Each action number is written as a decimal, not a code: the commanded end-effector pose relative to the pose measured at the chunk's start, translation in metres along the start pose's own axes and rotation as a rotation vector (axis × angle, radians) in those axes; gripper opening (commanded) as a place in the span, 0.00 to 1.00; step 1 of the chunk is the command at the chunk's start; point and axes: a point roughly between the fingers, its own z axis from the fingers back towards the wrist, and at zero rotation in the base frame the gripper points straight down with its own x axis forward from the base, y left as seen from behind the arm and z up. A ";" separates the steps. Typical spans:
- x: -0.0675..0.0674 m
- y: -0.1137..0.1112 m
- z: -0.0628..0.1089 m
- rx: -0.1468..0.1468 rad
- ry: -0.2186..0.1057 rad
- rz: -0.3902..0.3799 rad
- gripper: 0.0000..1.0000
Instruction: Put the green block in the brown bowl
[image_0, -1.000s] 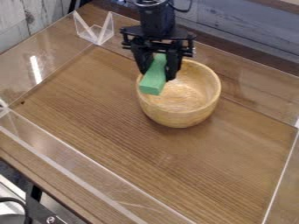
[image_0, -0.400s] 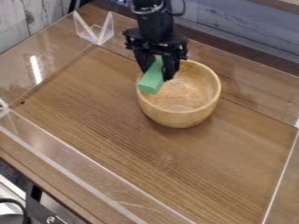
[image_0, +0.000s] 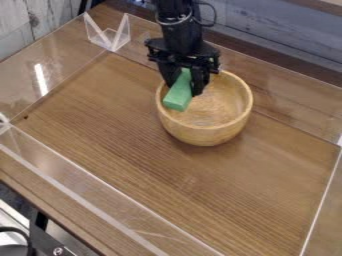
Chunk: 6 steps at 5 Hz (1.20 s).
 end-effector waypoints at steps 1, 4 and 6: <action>0.010 -0.006 0.011 0.006 -0.050 0.006 0.00; -0.006 0.005 -0.001 0.060 -0.062 0.176 0.00; -0.010 -0.002 0.018 0.041 -0.084 0.125 1.00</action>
